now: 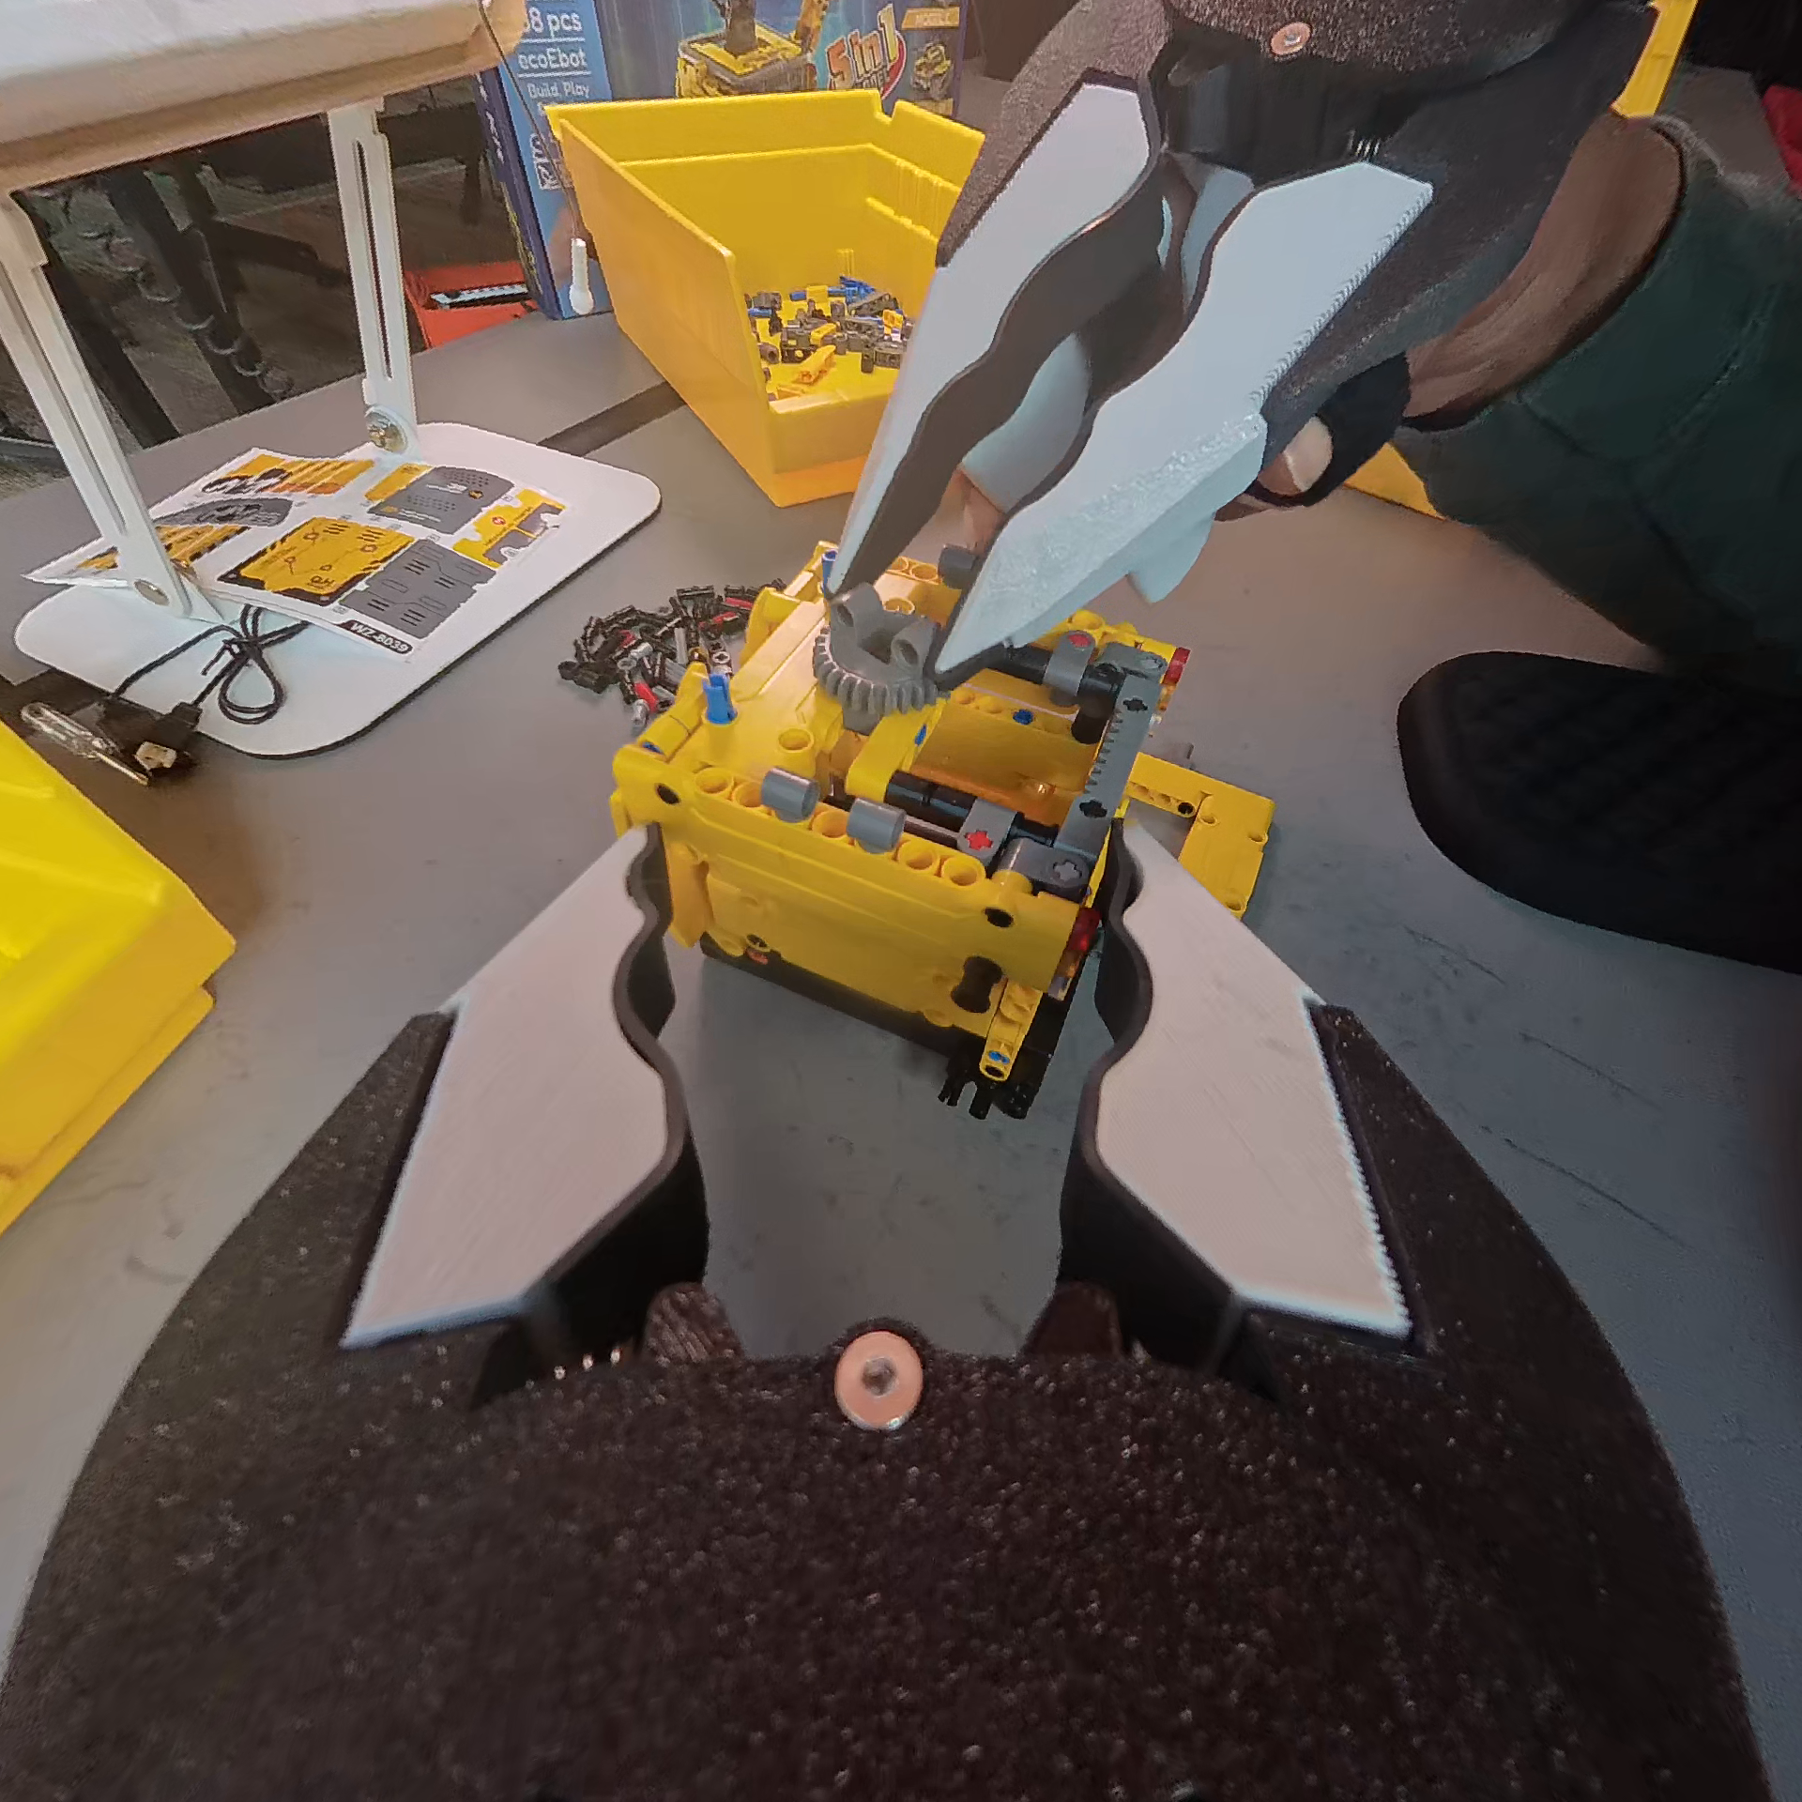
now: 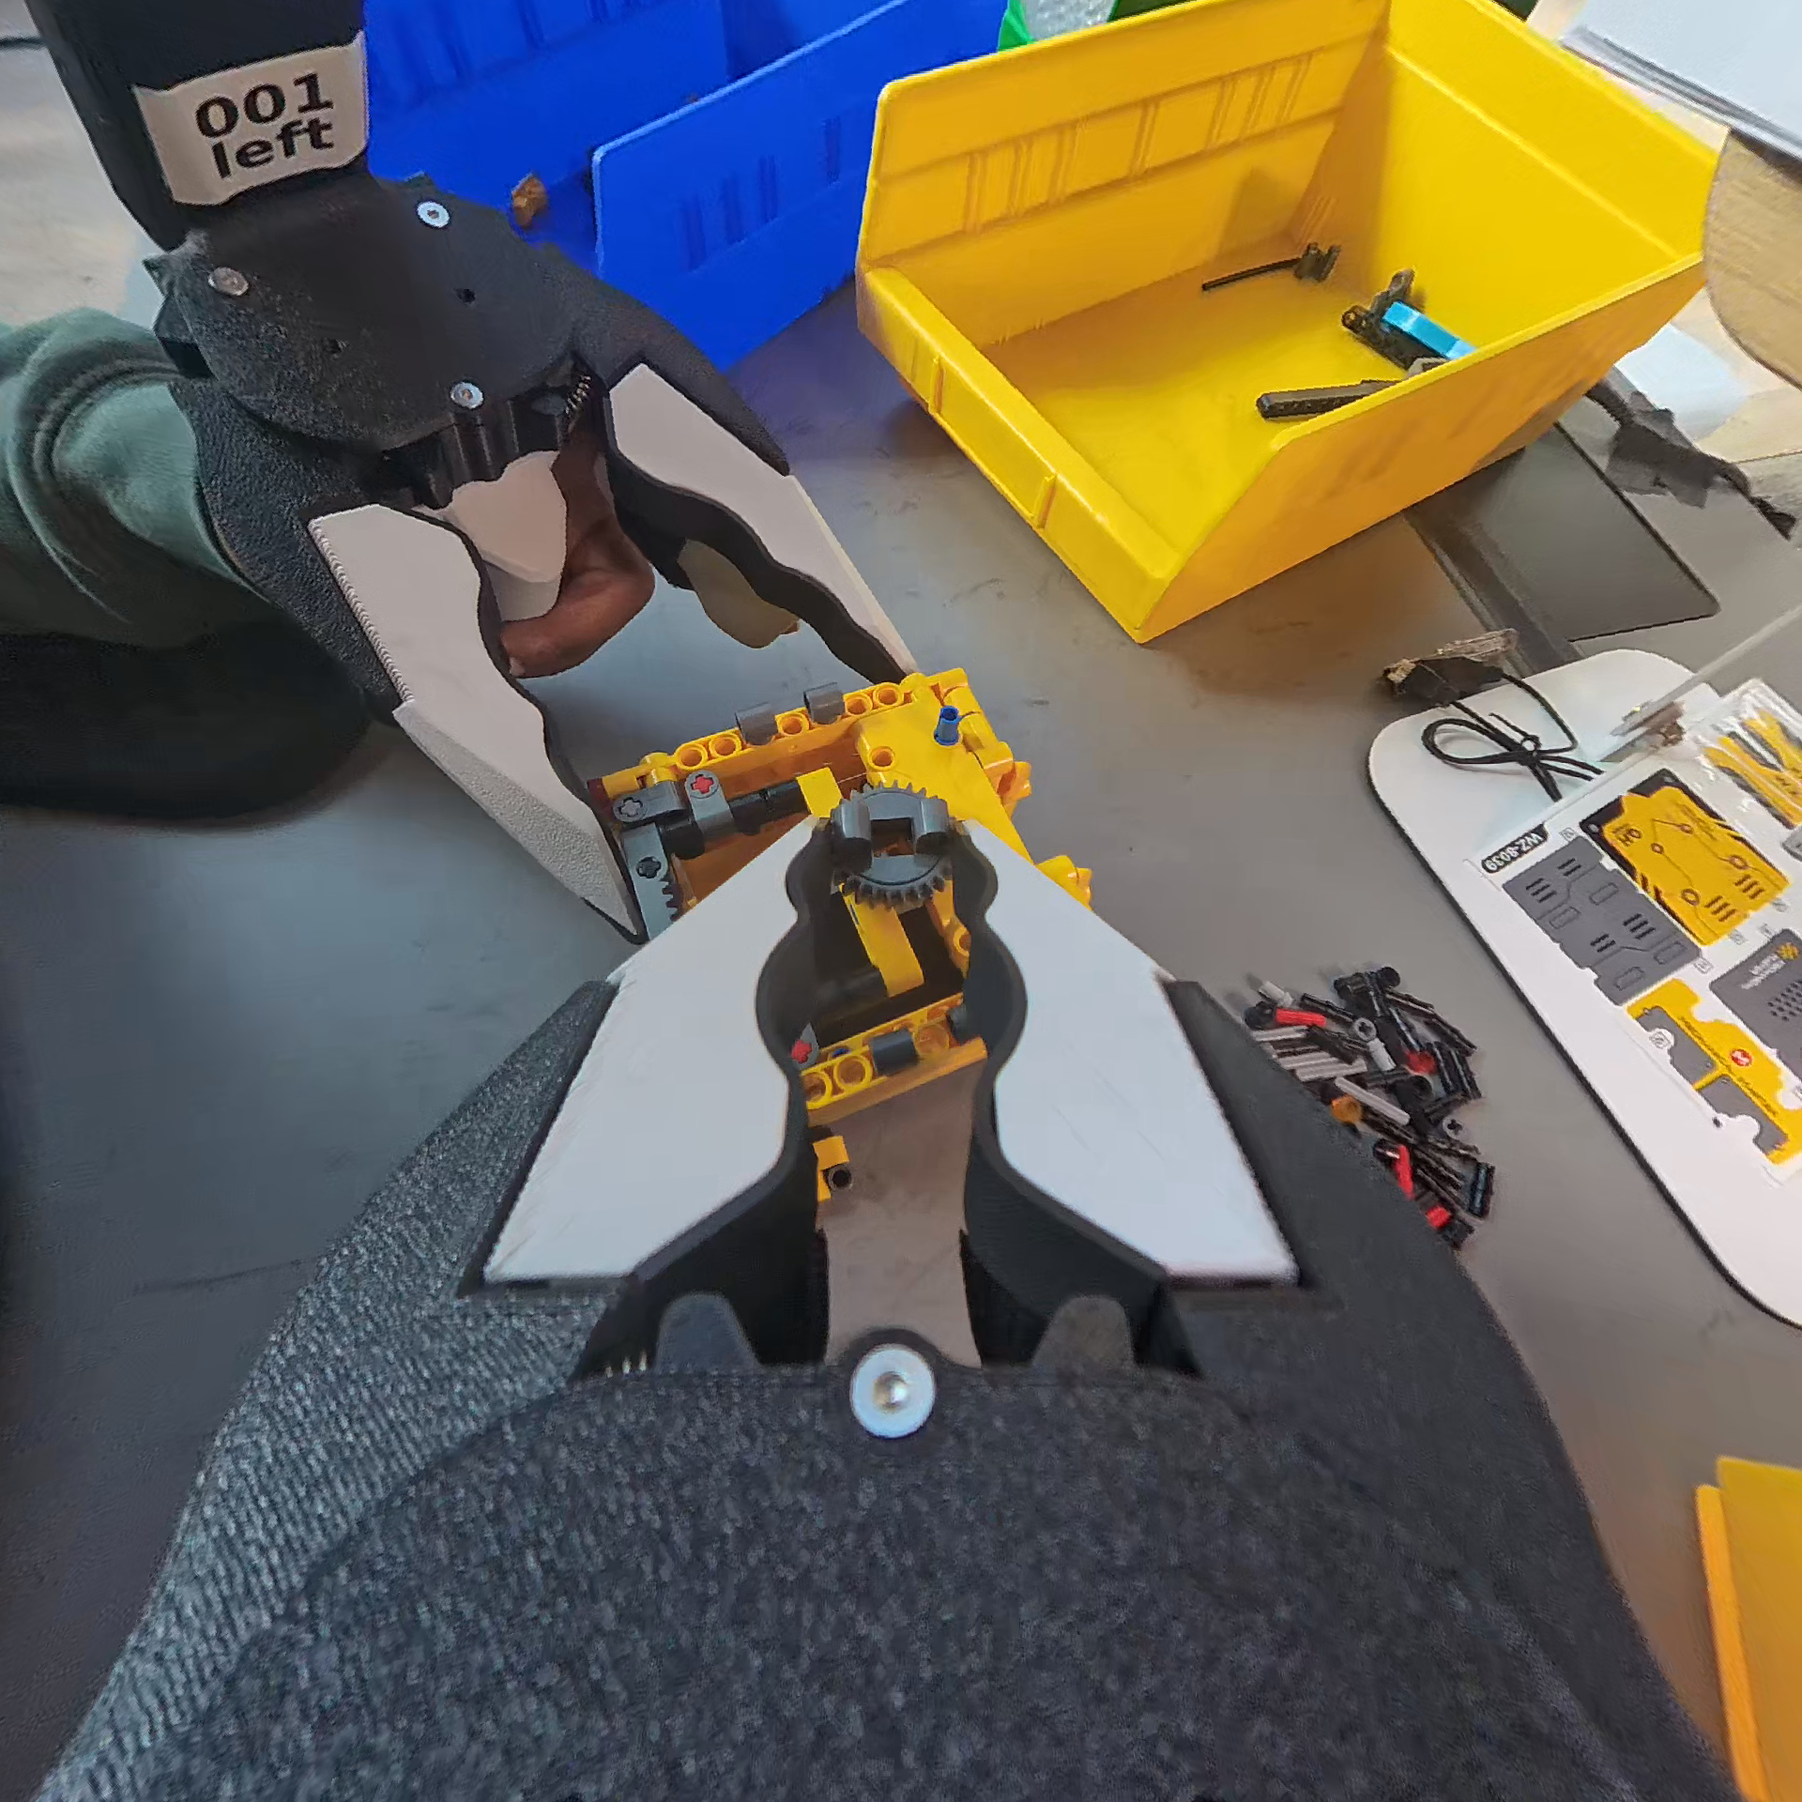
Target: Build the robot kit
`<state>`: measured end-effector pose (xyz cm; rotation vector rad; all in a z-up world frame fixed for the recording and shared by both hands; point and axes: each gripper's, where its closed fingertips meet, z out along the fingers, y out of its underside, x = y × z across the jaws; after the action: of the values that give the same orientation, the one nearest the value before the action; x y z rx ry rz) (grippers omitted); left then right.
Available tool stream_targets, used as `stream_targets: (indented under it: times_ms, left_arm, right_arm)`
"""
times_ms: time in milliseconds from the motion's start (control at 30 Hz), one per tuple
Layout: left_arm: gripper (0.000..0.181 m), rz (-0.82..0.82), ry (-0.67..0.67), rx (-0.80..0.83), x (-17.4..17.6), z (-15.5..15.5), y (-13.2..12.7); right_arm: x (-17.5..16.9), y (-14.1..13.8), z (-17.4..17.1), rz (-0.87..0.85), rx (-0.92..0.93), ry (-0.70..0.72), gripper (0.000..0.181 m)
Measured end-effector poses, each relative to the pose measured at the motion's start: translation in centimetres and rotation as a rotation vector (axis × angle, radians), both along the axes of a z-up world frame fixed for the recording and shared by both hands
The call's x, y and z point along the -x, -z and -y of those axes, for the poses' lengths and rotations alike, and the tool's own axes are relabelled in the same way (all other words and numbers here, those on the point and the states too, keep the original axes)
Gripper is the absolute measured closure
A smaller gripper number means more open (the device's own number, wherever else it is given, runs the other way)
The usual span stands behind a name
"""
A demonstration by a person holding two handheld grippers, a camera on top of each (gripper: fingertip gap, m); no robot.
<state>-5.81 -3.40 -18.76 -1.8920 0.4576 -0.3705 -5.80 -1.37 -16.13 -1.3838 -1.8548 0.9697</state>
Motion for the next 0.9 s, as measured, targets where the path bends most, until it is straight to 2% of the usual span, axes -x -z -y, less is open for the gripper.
stream_targets:
  times_ms: [167, 300, 700, 800, 900]
  left_arm:
    - [0.094, -0.004, 0.004, -0.001, -0.1, 0.0, 0.0]
    - [0.094, -0.008, 0.002, -0.002, -0.1, 0.0, 0.0]
    - [0.095, -0.007, 0.002, -0.001, -0.1, 0.0, 0.0]
    - [0.095, -0.009, 0.002, -0.003, -0.1, 0.0, 0.0]
    - [0.095, -0.009, 0.002, -0.004, -0.1, 0.0, 0.0]
  right_arm:
    - [0.1, 0.1, 0.1, 0.066, -0.024, -0.202, 0.157]
    - [0.1, 0.2, 0.2, 0.12, -0.032, -0.291, 0.158]
    - [0.2, 0.1, 0.2, 0.114, -0.033, -0.319, 0.157]
    - [0.0, -0.8, 0.3, 0.085, -0.036, -0.319, 0.132]
    - [-0.8, -3.1, -0.1, -0.002, -0.023, -0.283, 0.131]
